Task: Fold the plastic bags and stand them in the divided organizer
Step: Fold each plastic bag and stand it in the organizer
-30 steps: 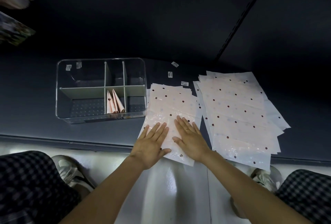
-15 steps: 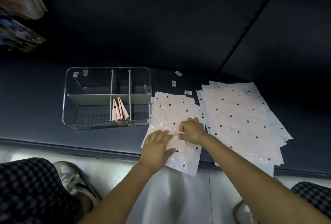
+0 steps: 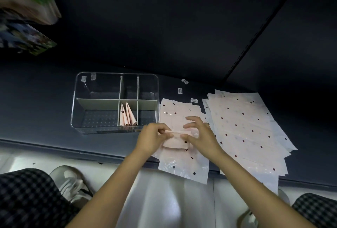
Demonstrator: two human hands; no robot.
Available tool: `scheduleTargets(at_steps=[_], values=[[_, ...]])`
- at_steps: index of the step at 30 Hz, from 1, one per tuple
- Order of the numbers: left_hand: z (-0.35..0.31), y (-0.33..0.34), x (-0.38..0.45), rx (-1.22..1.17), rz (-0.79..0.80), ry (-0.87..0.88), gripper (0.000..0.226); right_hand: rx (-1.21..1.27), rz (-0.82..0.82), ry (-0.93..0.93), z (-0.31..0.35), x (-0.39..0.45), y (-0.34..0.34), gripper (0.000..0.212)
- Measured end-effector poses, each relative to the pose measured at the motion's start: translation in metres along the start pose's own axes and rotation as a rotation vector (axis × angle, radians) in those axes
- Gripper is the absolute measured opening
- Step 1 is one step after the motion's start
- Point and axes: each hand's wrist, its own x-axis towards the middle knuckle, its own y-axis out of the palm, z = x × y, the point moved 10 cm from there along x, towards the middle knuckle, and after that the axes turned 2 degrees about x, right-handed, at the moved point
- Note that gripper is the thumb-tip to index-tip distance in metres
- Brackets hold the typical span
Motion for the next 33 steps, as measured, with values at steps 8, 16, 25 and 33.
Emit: scheduleTargets(at_steps=[8,16,25,33], values=[[-0.020,-0.055,0.005,0.372,-0.070,0.184,0.012,-0.431,-0.031,-0.221,0.061,0.004,0.023,0.015],[0.030,-0.097,0.003,0.730,-0.338,0.037,0.026,-0.158,-0.219,-0.086,0.088,0.040,0.028,0.010],[0.055,-0.122,-0.007,0.543,-0.444,-0.052,0.014,-0.522,-0.209,-0.142,0.137,0.067,0.087,0.018],[0.066,-0.119,-0.006,0.353,-0.456,-0.082,0.021,-0.604,-0.169,-0.043,0.129,0.078,0.123,0.021]])
